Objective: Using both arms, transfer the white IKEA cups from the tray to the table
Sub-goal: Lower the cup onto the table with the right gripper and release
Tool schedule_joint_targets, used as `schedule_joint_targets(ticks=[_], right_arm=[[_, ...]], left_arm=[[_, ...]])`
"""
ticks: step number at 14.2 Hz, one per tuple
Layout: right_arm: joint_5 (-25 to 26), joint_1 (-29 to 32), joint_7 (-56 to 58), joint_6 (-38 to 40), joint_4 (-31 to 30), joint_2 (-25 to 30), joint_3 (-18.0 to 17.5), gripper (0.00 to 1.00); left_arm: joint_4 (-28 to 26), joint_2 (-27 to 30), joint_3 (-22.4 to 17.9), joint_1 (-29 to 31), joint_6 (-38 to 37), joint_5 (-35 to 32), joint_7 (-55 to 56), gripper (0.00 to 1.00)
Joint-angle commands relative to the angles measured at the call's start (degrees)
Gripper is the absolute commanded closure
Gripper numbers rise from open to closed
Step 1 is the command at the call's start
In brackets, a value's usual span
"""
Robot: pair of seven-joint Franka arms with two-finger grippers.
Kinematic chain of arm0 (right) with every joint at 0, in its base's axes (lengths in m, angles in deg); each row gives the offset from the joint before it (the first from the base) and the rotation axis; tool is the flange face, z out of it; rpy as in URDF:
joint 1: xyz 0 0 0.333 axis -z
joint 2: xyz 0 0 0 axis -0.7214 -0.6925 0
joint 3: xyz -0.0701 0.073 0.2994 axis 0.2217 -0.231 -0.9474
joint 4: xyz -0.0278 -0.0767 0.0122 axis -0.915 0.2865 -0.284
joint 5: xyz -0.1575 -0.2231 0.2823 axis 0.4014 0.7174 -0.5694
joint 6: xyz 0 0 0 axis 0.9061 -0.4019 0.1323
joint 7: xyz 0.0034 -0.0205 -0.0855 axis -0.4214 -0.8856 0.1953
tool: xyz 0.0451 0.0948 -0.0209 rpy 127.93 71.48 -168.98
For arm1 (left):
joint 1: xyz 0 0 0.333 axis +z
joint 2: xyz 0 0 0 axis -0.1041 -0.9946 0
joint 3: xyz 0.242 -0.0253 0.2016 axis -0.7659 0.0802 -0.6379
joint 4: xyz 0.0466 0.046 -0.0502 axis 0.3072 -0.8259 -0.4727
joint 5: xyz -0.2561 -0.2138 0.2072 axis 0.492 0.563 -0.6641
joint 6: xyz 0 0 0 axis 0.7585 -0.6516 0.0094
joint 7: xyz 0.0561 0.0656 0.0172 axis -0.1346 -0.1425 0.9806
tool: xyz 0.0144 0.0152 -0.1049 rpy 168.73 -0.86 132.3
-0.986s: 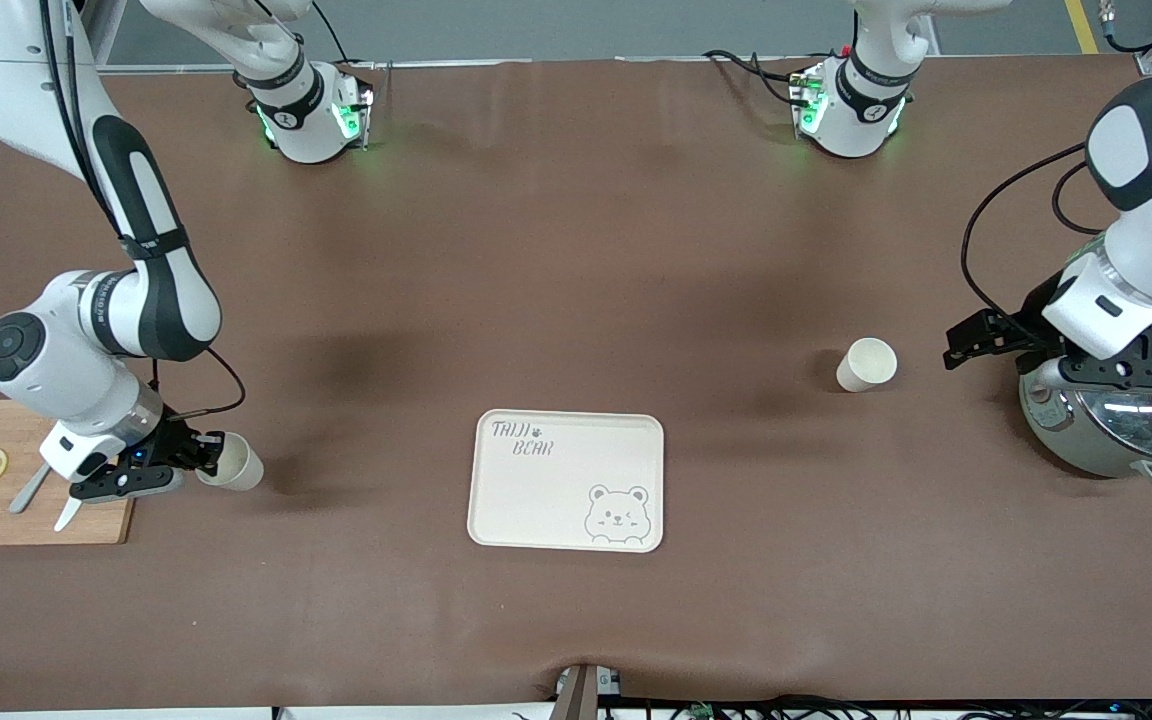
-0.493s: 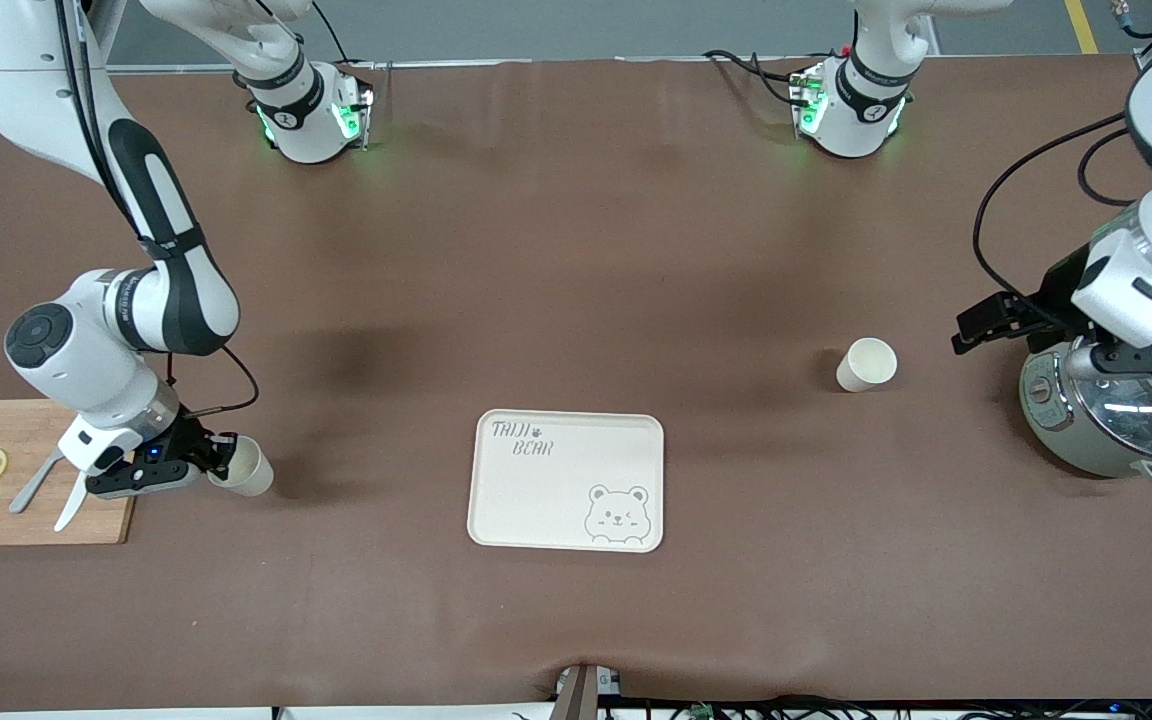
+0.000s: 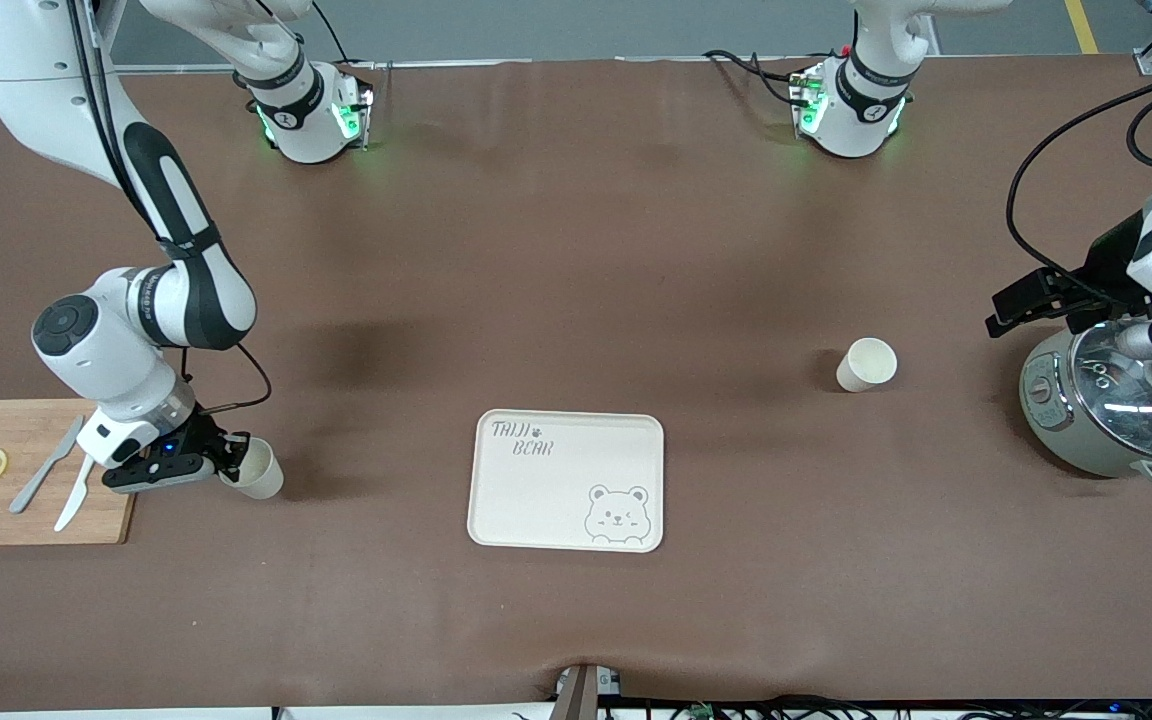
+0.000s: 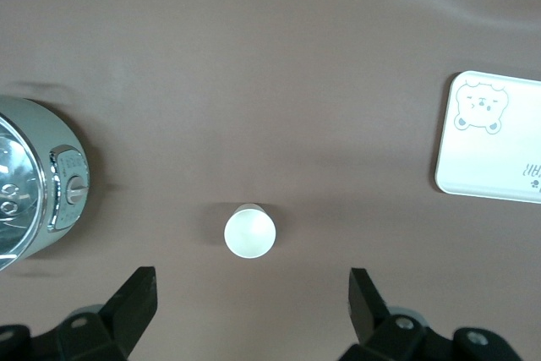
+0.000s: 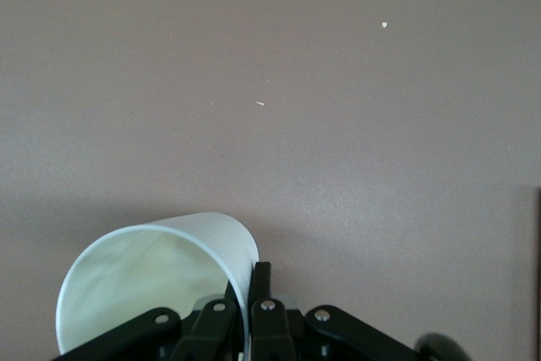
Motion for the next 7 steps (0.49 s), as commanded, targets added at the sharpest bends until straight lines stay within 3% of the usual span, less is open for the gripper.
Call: schedule_joint_targets(ticks=[1, 3, 5, 7], right_arm=[[-1.38, 0.67, 0.95, -0.43, -0.92, 0.62, -0.89, 0.96], [-1.9, 0.85, 0.95, 5.87, 0.04, 0.8, -1.59, 0.97], [-8.9, 0.68, 1.91, 9.5, 0.67, 0.8, -1.77, 0.97], [-10.43, 0.68, 3.76, 9.69, 0.67, 0.8, -1.86, 0.97]], left_arm=[[1.09, 0.61, 0.31, 2.02, -2.72, -1.51, 0.29, 0.0], [1.09, 1.67, -0.03, 2.91, -4.83, -1.51, -1.72, 0.0], [1.01, 2.02, -0.82, 3.61, -6.59, -1.51, -3.48, 0.0], [1.01, 2.2, -1.0, 3.79, -8.18, -1.51, -4.1, 0.0]])
